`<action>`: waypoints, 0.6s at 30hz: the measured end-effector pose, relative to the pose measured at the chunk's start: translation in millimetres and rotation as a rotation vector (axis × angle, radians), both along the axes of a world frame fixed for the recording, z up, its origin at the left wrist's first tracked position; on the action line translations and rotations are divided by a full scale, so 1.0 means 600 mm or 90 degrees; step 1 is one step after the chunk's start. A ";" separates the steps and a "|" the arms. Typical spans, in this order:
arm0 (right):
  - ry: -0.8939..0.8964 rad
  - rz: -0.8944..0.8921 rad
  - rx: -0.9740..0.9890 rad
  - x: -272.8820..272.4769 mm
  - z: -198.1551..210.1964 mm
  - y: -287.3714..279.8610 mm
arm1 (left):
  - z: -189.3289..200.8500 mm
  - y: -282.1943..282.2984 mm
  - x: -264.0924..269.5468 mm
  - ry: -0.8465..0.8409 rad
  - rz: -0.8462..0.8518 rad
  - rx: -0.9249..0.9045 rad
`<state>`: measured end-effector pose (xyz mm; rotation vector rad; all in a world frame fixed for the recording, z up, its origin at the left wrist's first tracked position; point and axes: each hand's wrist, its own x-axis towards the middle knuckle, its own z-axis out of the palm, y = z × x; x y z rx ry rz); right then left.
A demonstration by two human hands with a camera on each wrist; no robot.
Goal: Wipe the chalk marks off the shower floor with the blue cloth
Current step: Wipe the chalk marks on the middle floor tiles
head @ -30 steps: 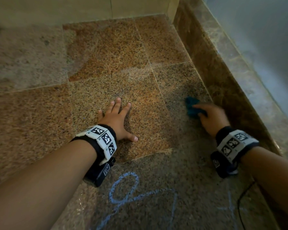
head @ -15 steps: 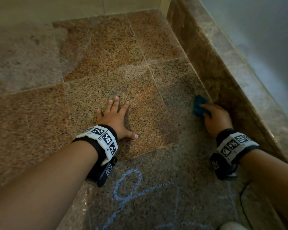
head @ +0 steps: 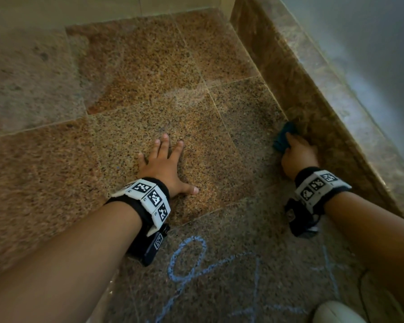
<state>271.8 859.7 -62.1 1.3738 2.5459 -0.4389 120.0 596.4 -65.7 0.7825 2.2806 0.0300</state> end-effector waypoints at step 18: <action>-0.033 0.051 -0.033 -0.143 0.024 0.047 | 0.003 -0.007 0.004 0.010 0.001 0.003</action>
